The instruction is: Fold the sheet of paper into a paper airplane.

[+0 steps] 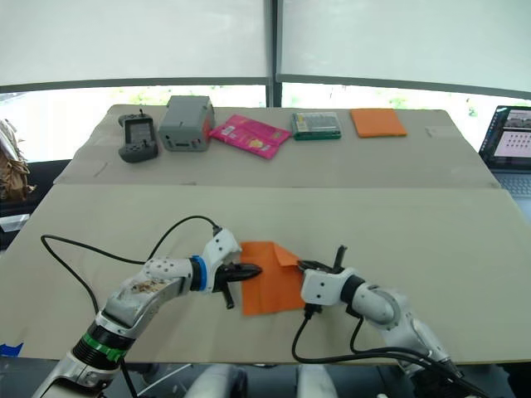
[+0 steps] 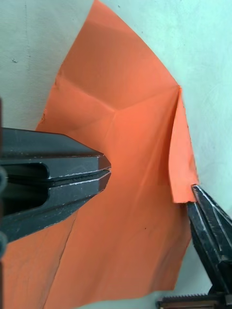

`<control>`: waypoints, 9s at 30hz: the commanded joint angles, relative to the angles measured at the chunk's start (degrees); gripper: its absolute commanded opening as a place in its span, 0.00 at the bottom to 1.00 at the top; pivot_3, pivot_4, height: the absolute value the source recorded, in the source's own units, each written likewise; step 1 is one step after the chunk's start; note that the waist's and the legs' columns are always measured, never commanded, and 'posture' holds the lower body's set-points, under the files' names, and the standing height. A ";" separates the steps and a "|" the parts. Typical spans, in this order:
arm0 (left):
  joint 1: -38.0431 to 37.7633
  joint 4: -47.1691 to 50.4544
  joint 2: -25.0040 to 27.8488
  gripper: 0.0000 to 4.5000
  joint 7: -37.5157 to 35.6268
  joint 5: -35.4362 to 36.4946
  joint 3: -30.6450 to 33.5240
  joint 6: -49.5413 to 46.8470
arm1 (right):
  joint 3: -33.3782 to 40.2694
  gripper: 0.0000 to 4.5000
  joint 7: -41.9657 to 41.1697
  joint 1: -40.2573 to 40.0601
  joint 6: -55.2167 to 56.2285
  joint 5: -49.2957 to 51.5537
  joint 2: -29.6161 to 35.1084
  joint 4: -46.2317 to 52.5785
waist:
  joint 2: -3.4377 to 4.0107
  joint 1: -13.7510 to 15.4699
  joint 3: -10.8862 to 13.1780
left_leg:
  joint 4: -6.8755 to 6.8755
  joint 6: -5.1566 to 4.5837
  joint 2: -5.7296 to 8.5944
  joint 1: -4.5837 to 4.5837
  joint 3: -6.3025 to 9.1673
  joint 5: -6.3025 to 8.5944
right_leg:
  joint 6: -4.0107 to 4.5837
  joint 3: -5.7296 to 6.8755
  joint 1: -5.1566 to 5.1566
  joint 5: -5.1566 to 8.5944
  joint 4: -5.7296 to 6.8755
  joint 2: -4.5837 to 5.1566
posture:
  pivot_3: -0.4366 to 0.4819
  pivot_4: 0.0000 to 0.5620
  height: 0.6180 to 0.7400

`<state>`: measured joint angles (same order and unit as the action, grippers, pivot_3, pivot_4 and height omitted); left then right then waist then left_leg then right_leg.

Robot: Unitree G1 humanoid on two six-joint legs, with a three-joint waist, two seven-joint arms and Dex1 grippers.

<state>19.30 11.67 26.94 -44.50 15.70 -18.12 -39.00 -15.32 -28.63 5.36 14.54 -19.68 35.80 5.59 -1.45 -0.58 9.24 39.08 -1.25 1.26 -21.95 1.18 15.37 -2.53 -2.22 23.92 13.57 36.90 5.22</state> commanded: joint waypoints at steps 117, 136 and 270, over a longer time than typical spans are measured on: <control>10.60 -22.34 -11.64 0.00 10.62 -4.92 11.47 0.88 | 4.01 0.01 2.01 -2.20 -46.24 26.41 -14.45 5.64 | -0.11 -0.27 -1.29 | -0.31 -0.26 -0.13 0.93 0.31 0.19 | -0.20 0.31 -1.41 0.11 -0.91 -0.06 | 0.48 0.27 1.00; -3.82 11.64 -10.75 0.63 17.54 19.11 26.01 -28.48 | 0.62 0.00 -1.33 1.79 -43.56 25.88 -15.86 1.56 | -0.13 -0.28 -1.26 | -0.33 -0.13 -0.16 0.91 0.33 0.25 | -0.17 0.24 -1.31 0.10 -0.90 -0.04 | 0.48 0.27 1.00; 5.37 -12.05 -3.49 0.01 -2.45 -8.58 -4.71 2.66 | 3.66 0.00 -0.72 11.95 -44.18 20.94 -12.99 -2.58 | -0.07 0.05 -1.16 | -0.31 -0.03 -0.01 0.72 0.21 0.15 | -0.08 0.10 -0.92 0.06 -0.68 -0.04 | 0.48 0.27 1.00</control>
<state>26.17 1.02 22.60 -46.22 8.48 -20.84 -35.22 -13.37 -29.88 18.45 -28.14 1.33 21.85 4.26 -1.51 -0.53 8.08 38.77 -1.28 1.24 -21.23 1.39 15.52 -2.61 -2.12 22.99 13.62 36.21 5.17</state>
